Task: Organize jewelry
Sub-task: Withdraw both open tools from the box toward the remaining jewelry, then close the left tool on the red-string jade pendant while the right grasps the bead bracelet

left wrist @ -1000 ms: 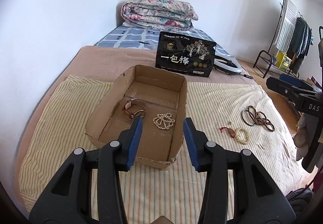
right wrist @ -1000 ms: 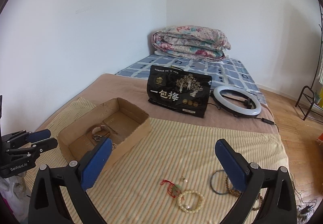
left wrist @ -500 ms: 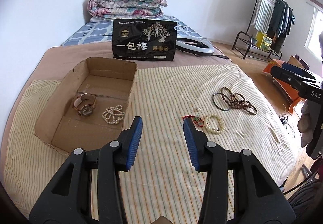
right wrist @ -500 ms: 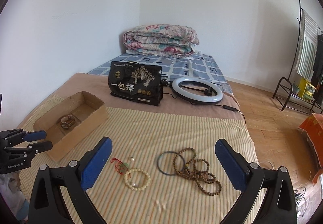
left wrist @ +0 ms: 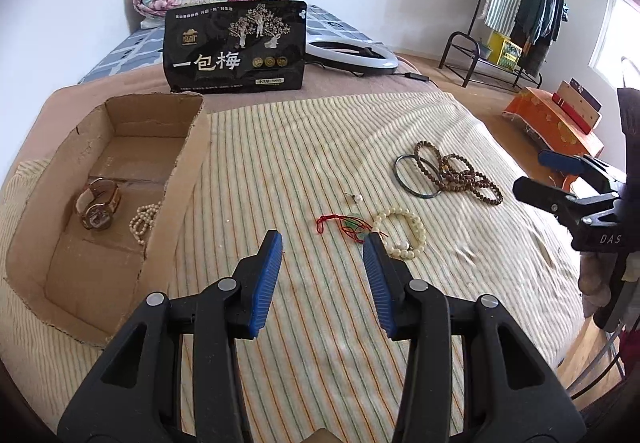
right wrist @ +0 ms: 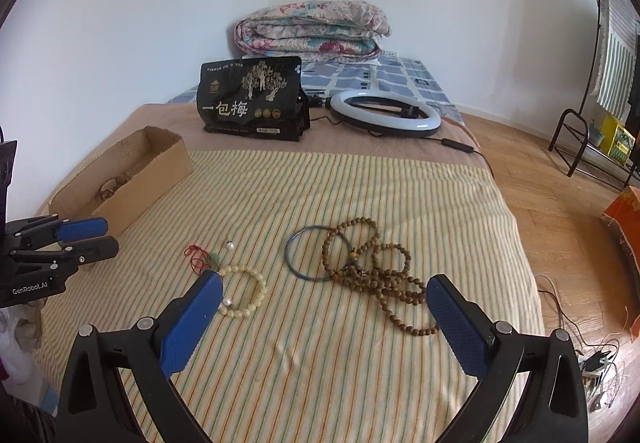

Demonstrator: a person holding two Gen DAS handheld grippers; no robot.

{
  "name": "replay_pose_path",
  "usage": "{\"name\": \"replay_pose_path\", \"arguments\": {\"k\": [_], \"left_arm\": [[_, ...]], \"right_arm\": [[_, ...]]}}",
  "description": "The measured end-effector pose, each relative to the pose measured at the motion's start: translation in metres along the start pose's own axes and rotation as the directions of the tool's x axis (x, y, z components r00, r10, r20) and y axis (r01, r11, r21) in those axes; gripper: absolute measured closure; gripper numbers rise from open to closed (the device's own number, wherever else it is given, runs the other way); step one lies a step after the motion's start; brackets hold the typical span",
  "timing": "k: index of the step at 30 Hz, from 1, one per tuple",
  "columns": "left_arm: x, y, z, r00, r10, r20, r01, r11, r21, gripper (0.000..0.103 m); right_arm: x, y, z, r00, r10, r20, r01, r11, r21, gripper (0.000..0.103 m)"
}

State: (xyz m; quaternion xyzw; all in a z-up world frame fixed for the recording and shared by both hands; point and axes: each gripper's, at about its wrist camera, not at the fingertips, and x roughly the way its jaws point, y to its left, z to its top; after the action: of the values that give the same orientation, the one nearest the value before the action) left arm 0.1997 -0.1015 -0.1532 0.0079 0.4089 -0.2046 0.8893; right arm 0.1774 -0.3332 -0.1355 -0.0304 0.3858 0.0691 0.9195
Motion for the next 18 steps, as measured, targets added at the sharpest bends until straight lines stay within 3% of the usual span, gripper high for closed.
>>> {"name": "replay_pose_path", "arguments": {"k": [13,18], "left_arm": [[0.046,-0.006,-0.002,0.997,-0.051,-0.055,0.052,0.998,0.028,0.06],[0.061,-0.009,-0.002,0.995,-0.07,-0.072,0.073,0.997,0.037,0.061]], "right_arm": [[0.078,0.024,-0.012,0.972,0.136,-0.19,-0.142,0.99,-0.019,0.053],[0.097,0.03,-0.012,0.967,0.122,-0.225,-0.134,0.99,-0.039,0.062]]}}
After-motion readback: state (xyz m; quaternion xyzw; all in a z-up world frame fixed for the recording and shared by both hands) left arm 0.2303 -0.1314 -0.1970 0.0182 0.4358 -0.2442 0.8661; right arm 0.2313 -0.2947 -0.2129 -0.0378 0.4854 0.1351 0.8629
